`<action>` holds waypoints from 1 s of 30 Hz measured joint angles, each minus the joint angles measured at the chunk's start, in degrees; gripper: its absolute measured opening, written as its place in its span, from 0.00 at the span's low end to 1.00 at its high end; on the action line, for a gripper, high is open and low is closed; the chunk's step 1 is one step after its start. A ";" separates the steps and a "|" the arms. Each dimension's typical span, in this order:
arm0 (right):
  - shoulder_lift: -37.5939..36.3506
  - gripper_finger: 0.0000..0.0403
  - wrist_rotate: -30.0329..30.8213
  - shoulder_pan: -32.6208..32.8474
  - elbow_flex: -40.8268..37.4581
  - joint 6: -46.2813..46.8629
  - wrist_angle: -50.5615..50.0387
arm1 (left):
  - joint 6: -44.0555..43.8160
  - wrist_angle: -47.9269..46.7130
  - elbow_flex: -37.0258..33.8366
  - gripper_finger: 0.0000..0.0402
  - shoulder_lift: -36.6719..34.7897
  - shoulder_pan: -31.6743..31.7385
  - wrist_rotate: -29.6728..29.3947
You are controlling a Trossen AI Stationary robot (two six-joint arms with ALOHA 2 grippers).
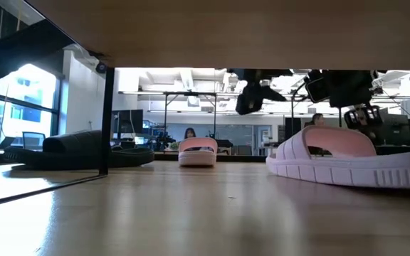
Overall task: Pick and place slides into the shelf
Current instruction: Put the pink slipper under the shelf
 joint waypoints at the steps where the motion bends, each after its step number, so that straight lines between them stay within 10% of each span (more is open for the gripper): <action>1: -0.18 0.00 -0.03 0.00 0.01 -0.01 0.00 | -0.29 -1.02 -0.02 0.49 -0.47 0.44 1.56; 15: -2.19 0.00 -3.71 0.02 0.07 -1.25 1.14 | -1.37 -11.22 -0.02 0.49 -8.63 0.53 21.64; 23: -5.21 0.00 -5.83 -0.02 0.07 -1.30 1.80 | -1.40 -17.49 0.00 0.49 -16.87 4.28 11.15; 30: -9.16 0.00 -5.34 0.02 0.12 -3.26 2.09 | 0.83 -30.50 0.00 0.49 -21.13 9.76 -15.14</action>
